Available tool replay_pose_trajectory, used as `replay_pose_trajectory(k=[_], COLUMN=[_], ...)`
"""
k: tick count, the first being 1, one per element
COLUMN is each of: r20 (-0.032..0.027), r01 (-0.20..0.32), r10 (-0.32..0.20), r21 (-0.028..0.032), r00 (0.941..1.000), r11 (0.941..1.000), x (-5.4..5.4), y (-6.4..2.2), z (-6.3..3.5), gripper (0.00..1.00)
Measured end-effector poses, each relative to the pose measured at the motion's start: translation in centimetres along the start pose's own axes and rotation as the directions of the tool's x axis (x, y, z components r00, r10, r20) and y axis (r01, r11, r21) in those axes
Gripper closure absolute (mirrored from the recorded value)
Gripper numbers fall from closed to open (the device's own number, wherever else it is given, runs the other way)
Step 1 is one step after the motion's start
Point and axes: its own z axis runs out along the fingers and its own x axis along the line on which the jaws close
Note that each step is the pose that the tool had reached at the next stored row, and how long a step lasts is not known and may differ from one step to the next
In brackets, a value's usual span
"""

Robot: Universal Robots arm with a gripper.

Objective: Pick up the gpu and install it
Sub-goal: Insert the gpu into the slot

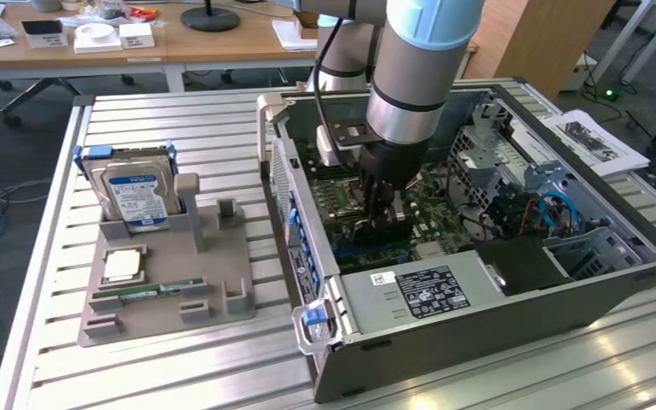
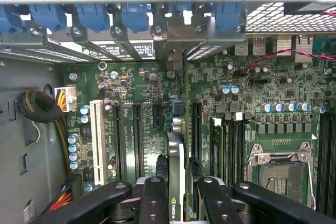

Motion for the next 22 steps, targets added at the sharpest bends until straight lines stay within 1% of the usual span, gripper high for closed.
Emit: replay_pose_trajectory(k=[20, 22], r20=[0.0002, 0.0021], r01=[0.003, 0.002], r10=[-0.003, -0.002], r21=[-0.0001, 0.0001], r00=[1.0000, 1.0000], r11=[1.0000, 1.0000], x=[0.01, -0.01], y=[0.03, 0.05], z=[0.16, 0.23], gripper=[0.74, 0.73])
